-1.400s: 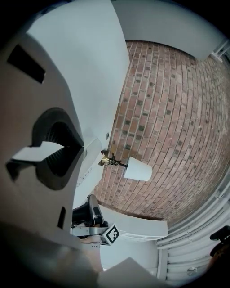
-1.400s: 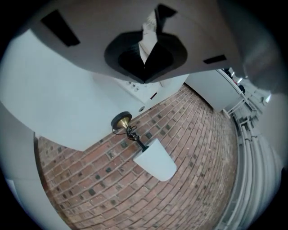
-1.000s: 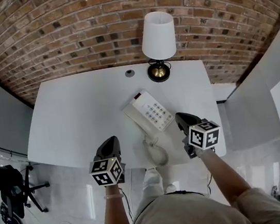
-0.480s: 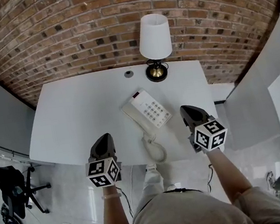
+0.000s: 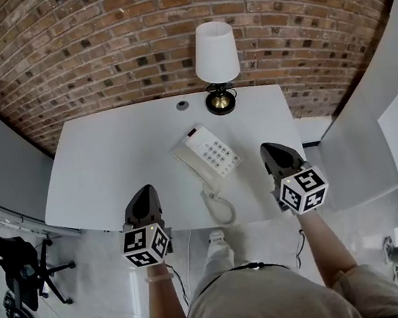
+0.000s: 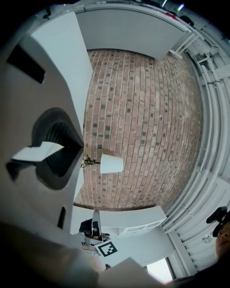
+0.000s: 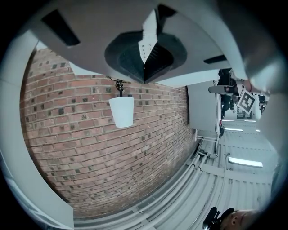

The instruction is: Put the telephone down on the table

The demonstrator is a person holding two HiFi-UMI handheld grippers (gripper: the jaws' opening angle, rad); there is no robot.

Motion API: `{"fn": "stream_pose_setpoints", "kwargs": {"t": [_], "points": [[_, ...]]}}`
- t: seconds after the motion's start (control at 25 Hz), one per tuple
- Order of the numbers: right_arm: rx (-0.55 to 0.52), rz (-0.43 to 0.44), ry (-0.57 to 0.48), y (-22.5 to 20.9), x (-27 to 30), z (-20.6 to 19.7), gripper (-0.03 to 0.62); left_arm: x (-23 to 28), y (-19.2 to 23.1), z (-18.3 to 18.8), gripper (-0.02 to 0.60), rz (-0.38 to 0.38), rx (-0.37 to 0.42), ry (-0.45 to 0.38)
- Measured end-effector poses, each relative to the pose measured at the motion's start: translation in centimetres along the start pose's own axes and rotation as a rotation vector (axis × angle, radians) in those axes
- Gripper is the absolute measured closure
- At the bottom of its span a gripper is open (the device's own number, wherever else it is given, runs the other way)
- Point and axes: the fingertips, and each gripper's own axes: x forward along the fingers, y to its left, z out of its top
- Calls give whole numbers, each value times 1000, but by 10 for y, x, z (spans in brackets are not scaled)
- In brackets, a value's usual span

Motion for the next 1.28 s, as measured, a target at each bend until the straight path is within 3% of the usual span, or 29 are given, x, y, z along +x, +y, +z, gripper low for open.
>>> {"fn": "stream_pose_setpoints", "kwargs": {"t": [0.72, 1.28], "points": [[-24, -4, -68, 6, -39, 12, 591, -38, -12, 18, 577, 23, -10, -84], [-43, 8, -104, 11, -54, 17, 591, -57, -23, 38, 577, 37, 71, -180]]}}
